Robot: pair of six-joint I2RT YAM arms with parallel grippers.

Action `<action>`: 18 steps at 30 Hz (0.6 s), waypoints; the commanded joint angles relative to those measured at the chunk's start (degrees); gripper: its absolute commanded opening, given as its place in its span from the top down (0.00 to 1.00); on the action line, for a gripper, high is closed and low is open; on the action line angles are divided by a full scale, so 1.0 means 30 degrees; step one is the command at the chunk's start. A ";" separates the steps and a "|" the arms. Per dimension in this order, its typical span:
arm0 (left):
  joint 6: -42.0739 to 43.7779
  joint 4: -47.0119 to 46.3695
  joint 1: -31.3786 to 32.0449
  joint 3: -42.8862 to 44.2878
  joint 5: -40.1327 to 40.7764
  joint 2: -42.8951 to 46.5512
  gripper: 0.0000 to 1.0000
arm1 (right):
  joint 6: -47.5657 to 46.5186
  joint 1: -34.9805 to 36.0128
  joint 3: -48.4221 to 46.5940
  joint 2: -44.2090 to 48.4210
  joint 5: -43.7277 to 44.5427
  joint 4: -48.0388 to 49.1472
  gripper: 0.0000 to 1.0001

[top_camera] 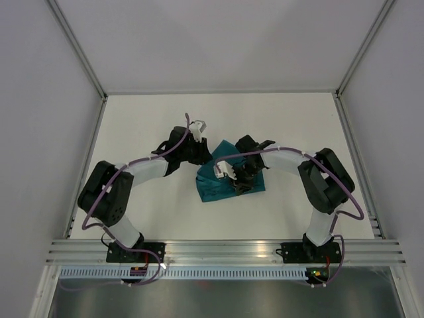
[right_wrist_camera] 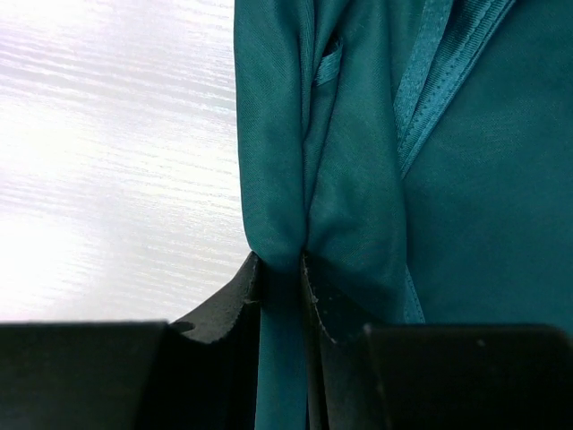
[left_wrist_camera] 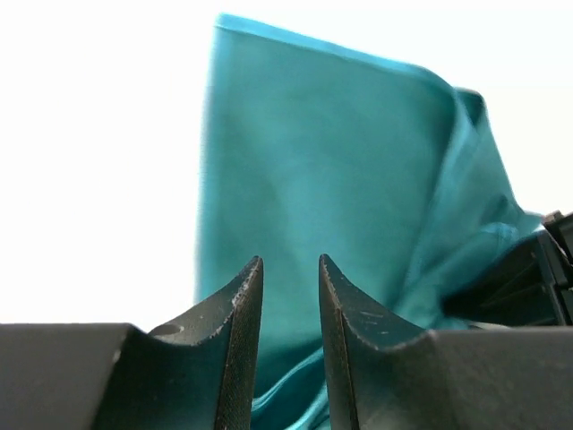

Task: Fold the napkin, place the utensils inside, and roll it up
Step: Roll the napkin with the utensil

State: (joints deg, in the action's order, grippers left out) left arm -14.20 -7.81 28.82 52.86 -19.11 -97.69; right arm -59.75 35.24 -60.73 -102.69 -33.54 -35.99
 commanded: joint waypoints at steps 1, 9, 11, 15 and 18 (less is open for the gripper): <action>-0.1683 -0.1321 -0.0114 -0.1472 0.5394 0.2383 0.63 | -0.1324 -0.0672 -0.1139 -0.2825 -0.1650 -0.5607 0.94; -0.1104 -0.2752 0.0760 -0.5136 1.2602 0.9377 0.61 | -0.1971 -0.1874 -0.5065 -0.6749 -0.2590 -0.9974 0.94; -0.0457 -0.3076 0.1523 -0.6161 1.4272 1.0497 0.61 | -0.1970 -0.1934 -0.5477 -0.7308 -0.2561 -1.0268 0.94; 0.2318 -0.5674 0.5028 -0.8270 1.6270 1.3135 0.59 | -0.1648 -0.1934 -0.6414 -0.8392 -0.2590 -1.0650 0.94; 0.5710 -0.7757 0.8220 -0.9648 1.7764 1.3287 0.57 | -0.1354 -0.1934 -0.7204 -0.9153 -0.2619 -1.1029 0.94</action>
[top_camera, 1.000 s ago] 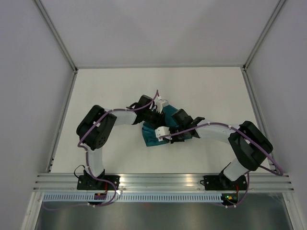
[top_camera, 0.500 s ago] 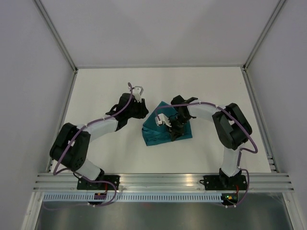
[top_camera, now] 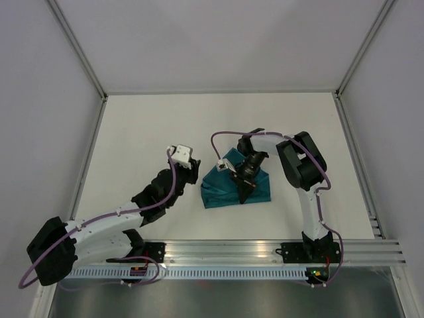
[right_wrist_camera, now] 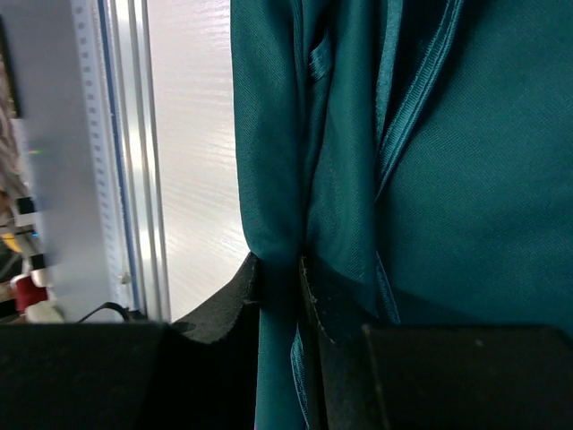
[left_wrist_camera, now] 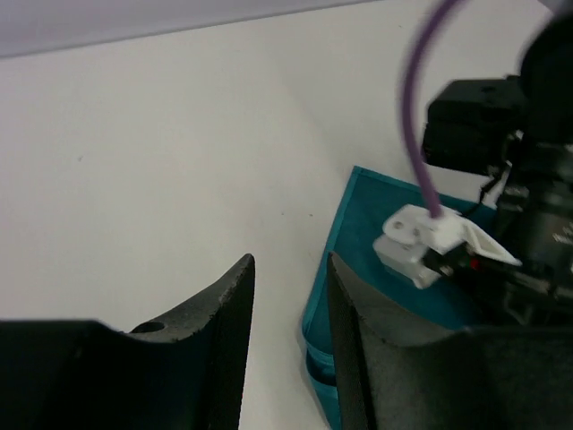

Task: Fold the napkin, place the utensils inside, and roll it up
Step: Roll the napkin with the utensil

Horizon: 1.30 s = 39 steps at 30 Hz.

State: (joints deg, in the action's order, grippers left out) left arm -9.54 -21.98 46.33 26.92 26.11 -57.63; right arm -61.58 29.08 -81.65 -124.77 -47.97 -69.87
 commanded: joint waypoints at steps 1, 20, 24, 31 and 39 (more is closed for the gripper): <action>0.4785 -0.3190 0.2951 -0.1091 0.2723 -0.0765 0.56 | -0.0713 0.0121 -0.0439 -0.1973 0.2190 0.0116 0.94; 0.7809 -0.1583 0.7322 0.1807 -0.8406 -0.8240 0.52 | 0.1103 -0.0201 -0.1056 -0.2443 0.2307 0.0964 0.94; 0.7926 -0.1230 0.7322 0.2218 -0.9727 -0.9090 0.53 | 0.1191 -0.0201 -0.0998 -0.2414 0.2278 0.1081 0.94; 0.8130 -0.0846 0.7322 0.2366 -0.9934 -1.0263 0.53 | 0.1162 -0.0289 -0.0938 -0.2414 0.2248 0.1082 0.94; 0.8980 -0.2635 0.7322 0.1925 -0.7503 -1.1083 0.52 | 0.0899 -0.0348 -0.0997 -0.2472 0.2189 0.0847 0.94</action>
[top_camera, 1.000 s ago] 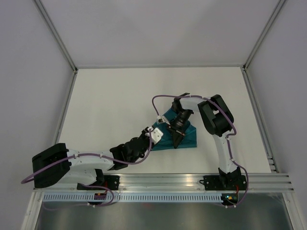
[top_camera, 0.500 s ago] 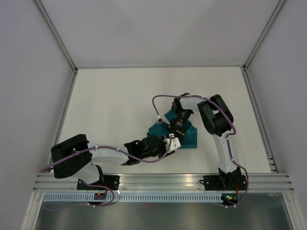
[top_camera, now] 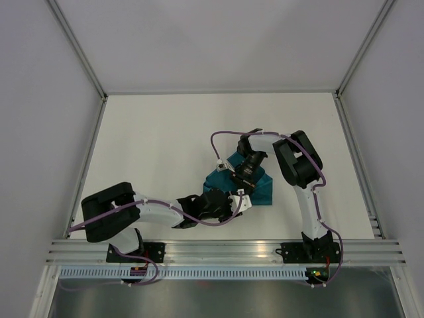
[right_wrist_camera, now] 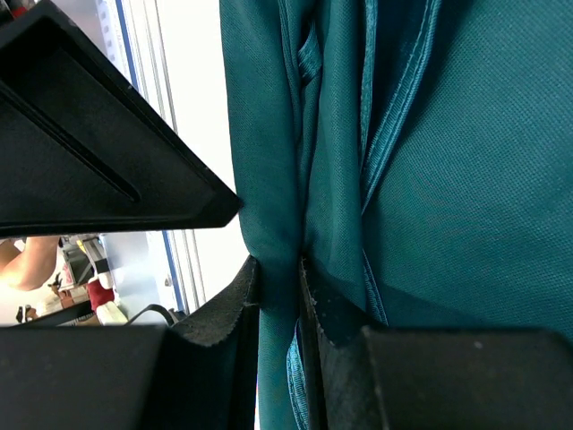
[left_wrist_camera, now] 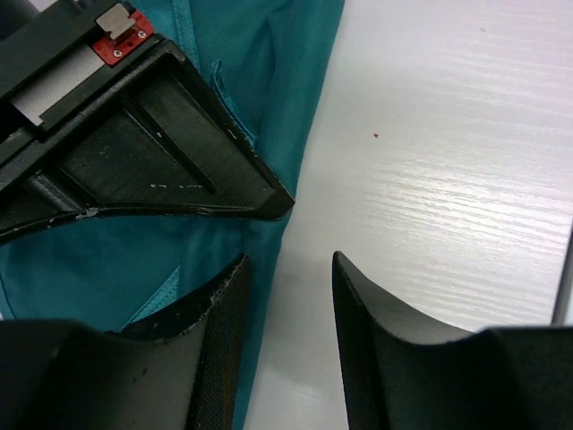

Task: Fold the napkin, place the utensils inside, and roll it up
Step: Roll the napkin with the utensil

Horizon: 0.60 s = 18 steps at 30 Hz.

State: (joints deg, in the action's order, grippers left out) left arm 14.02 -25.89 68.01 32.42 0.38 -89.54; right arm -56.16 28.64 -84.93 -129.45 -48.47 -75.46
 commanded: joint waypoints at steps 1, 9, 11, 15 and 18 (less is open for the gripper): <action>0.1301 -0.1302 0.0123 0.0177 0.1422 -0.0563 0.52 | -0.0908 -0.0202 0.0066 -0.0971 0.2328 0.2712 0.94; 0.2181 -0.1712 0.0124 0.0383 0.1923 -0.1472 0.52 | -0.0908 -0.0202 0.0008 -0.1059 0.2328 0.2596 0.94; 0.2270 -0.1770 0.0123 0.0471 0.2099 -0.1794 0.52 | -0.0938 -0.0202 -0.0022 -0.1118 0.2328 0.2537 0.94; 0.2270 -0.1917 0.0123 0.0617 0.2040 -0.2175 0.53 | -0.0967 -0.0202 -0.0080 -0.1148 0.2328 0.2449 0.94; 0.2328 -0.1713 0.0124 0.0763 0.1865 -0.2439 0.61 | -0.0996 -0.0202 -0.0051 -0.1177 0.2328 0.2449 0.94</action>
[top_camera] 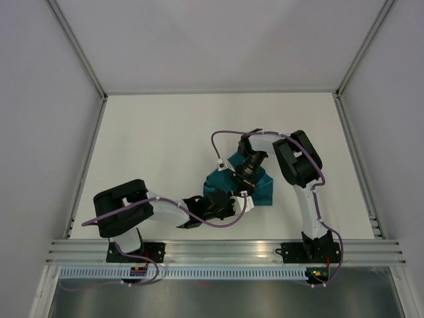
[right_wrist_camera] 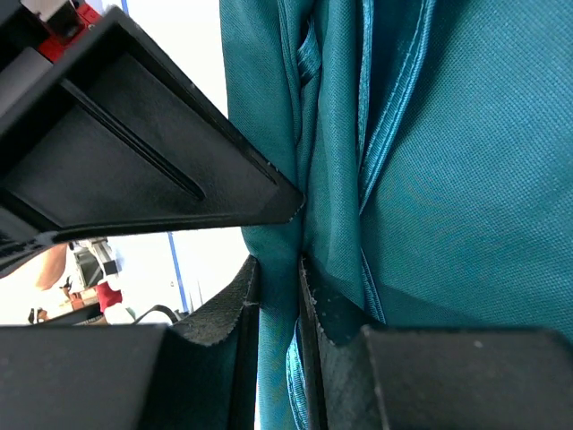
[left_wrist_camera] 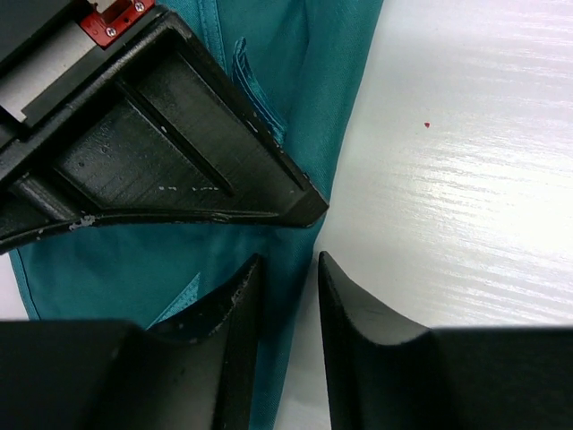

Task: Fold the napkin, place the utensils inside, and roll it up
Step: Roll the napkin with the utensil

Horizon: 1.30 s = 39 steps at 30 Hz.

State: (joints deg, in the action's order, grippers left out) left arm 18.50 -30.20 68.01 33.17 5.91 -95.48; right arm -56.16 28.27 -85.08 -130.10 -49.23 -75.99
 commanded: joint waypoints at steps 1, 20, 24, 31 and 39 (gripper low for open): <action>0.0835 -0.0074 0.0124 0.0574 -0.0037 -0.0516 0.65 | -0.0996 -0.0107 0.0000 -0.0958 0.2583 0.2623 0.94; -0.1595 0.4760 -0.2512 0.2975 -0.7386 -0.1511 0.98 | 0.2510 -0.1015 0.1932 0.5366 0.0942 0.5227 0.45; -0.2472 0.4852 -0.3039 0.3271 -0.9291 -0.1835 0.98 | 0.5035 -0.2097 0.3015 0.7881 0.1555 0.7920 0.45; -0.4466 0.4674 -0.4825 0.3503 -1.3013 -0.2361 0.98 | 0.6972 -0.5172 0.5768 1.1079 0.1792 1.2925 0.46; -0.6925 0.4616 -0.6145 0.4032 -1.6322 -0.4528 0.98 | 0.4866 -0.6202 1.0511 1.6261 0.2232 1.5953 0.46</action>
State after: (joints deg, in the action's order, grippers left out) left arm 3.20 -20.08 50.11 45.63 -36.62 -105.06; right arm -38.39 8.93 -57.06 -86.50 -41.67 -33.65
